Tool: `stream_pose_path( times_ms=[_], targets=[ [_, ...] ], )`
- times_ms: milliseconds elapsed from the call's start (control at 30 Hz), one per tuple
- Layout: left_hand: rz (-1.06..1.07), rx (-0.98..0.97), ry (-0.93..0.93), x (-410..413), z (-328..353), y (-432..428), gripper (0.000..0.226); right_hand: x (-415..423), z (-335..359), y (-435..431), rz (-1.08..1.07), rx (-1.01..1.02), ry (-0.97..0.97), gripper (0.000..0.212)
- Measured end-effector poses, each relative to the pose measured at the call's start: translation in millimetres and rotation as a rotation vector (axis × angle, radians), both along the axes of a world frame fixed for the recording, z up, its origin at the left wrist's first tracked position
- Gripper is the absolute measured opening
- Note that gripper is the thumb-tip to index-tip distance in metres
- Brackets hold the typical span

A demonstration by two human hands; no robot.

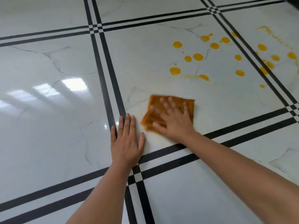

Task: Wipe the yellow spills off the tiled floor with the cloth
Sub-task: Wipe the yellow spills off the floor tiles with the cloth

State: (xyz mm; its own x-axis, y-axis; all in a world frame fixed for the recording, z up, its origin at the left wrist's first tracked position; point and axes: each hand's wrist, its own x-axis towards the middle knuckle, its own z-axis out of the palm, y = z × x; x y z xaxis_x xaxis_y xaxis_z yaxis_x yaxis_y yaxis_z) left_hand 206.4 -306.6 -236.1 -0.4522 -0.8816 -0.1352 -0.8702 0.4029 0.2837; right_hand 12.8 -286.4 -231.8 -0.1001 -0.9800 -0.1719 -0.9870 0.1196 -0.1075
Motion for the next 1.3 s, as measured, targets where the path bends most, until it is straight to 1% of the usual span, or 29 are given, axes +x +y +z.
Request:
stream_pose_path(
  times_ms=[33, 67, 100, 133, 200, 233, 267, 300, 367, 400, 433, 467, 533, 567, 600, 700, 733, 767, 800, 867, 900, 933, 1033, 1067, 1100, 1200, 1233, 1267, 1300],
  targets=[
    [0.0, 0.006, -0.004, -1, -1, 4, 0.074, -5, -2, 19, 0.207, -0.02, -0.005, 0.065],
    [-0.013, 0.014, -0.01, -1, 0, 7, 0.073, -20, -2, 33, 0.334, -0.037, 0.002, 0.064],
    [-0.022, 0.021, -0.01, -2, 1, 9, 0.073, -35, 0, 38, 0.353, -0.029, 0.015, 0.063],
    [-0.031, 0.024, -0.001, -3, 2, 9, 0.073, -47, 2, 35, 0.226, 0.003, 0.038, 0.063],
    [-0.042, 0.019, 0.01, -7, 4, 8, 0.074, -46, 3, 19, -0.265, 0.063, 0.01, 0.062],
    [-0.042, 0.013, 0.009, -10, 5, 7, 0.074, -34, 6, 10, -0.396, 0.066, -0.001, 0.062],
    [-0.041, 0.005, 0.012, -15, 5, 7, 0.075, -23, 8, 8, -0.402, 0.066, -0.01, 0.063],
    [-0.038, -0.001, 0.018, -19, 6, 7, 0.075, -14, 9, 12, -0.292, 0.051, -0.018, 0.065],
    [-0.048, 0.0, 0.033, -28, 7, 7, 0.076, -20, 11, 40, 0.077, 0.078, -0.009, 0.066],
    [-0.058, 0.004, 0.039, -32, 8, 7, 0.076, -34, 14, 49, 0.161, 0.116, -0.014, 0.065],
    [-0.07, 0.008, 0.04, -35, 9, 8, 0.076, -49, 16, 52, 0.135, 0.15, -0.008, 0.064],
    [-0.087, 0.011, 0.035, -38, 10, 9, 0.076, -61, 16, 47, -0.014, 0.168, -0.003, 0.063],
    [-0.116, 0.018, 0.028, -43, 9, 11, 0.076, -63, 11, 29, -0.431, 0.162, -0.038, 0.062],
    [-0.127, 0.022, 0.023, -46, 9, 12, 0.076, -54, 13, 21, -0.517, 0.159, -0.046, 0.062],
    [-0.138, 0.024, 0.019, -48, 9, 12, 0.076, -46, 13, 20, -0.484, 0.144, -0.032, 0.063],
    [-0.143, 0.023, 0.031, -56, 9, 13, 0.076, -47, 13, 59, 0.014, 0.088, -0.035, 0.065],
    [-0.147, 0.023, 0.032, -58, 9, 12, 0.076, -60, 15, 71, 0.111, 0.107, -0.039, 0.064],
    [-0.152, 0.021, 0.028, -60, 8, 12, 0.076, -74, 15, 74, 0.106, 0.118, -0.01, 0.065],
    [-0.16, 0.02, 0.02, -61, 8, 12, 0.076, -85, 13, 70, -0.035, 0.137, 0.02, 0.066],
    [-0.188, 0.023, 0.009, -63, 6, 13, 0.076, -84, 8, 51, -0.495, 0.113, 0.01, 0.064],
    [-0.21, 0.023, 0.002, -66, 6, 14, 0.076, -74, 11, 41, -0.597, 0.104, -0.003, 0.063],
    [-0.23, 0.02, -0.006, -68, 6, 14, 0.076, -64, 12, 38, -0.581, 0.09, 0.002, 0.064],
    [-0.254, 0.002, -0.013, -77, 6, 13, 0.076, -67, 10, 73, -0.082, 0.067, -0.002, 0.072],
    [-0.262, -0.001, -0.015, -79, 6, 12, 0.076, -81, 13, 84, 0.009, 0.092, -0.015, 0.071],
    [-0.271, -0.001, -0.022, -82, 6, 12, 0.076, -95, 13, 87, -0.006, 0.099, 0.002, 0.069],
    [-0.273, -0.003, -0.024, -91, 5, 15, 0.076, -111, 8, 64, -0.57, 0.101, -0.017, 0.063],
    [-0.266, -0.001, -0.021, -94, 4, 16, 0.076, -103, 10, 56, -0.622, 0.105, -0.022, 0.063],
    [-0.258, 0.001, -0.018, -99, 4, 16, 0.076, -98, 11, 55, -0.567, 0.101, -0.011, 0.065],
    [-0.246, -0.003, -0.012, -102, 3, 16, 0.077, -95, 8, 59, -0.41, 0.085, 0.004, 0.068]
  ],
)
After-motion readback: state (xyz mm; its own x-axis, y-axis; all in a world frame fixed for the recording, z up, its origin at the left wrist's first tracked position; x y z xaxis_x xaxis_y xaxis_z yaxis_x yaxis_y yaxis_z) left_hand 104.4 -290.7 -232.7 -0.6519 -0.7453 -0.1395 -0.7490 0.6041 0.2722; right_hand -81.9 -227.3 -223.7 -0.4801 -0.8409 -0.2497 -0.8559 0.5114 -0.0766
